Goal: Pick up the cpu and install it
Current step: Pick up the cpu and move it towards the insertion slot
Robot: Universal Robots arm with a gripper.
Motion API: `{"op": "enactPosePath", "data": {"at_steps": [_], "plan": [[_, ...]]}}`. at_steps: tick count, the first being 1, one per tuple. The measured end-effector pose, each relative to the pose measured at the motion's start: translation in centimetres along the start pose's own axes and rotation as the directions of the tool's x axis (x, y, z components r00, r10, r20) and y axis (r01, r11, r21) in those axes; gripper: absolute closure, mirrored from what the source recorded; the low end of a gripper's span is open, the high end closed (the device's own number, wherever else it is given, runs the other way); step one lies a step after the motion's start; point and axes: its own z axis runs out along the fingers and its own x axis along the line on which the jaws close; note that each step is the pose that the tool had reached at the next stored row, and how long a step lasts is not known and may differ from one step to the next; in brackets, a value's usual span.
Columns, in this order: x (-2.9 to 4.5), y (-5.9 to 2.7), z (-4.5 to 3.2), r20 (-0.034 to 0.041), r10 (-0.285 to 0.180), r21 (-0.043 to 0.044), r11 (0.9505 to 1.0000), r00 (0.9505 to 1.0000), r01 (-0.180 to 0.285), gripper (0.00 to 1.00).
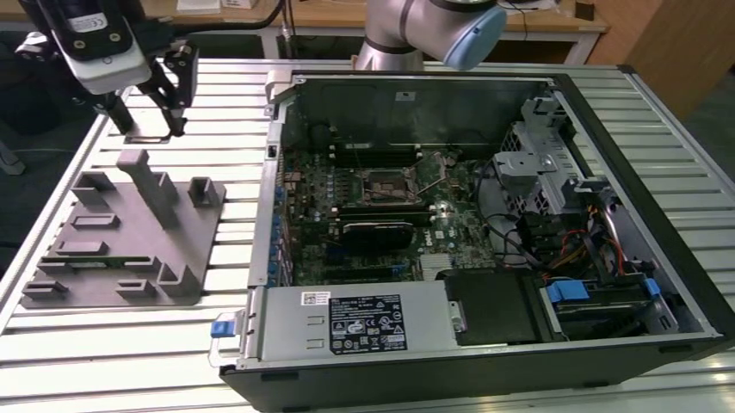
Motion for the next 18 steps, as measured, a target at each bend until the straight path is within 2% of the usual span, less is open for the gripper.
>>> {"op": "enactPosePath", "data": {"at_steps": [18], "plan": [[-5.18,0.16,-0.13,0.0,0.0,0.0,1.0,1.0,0.0,0.45]]}}
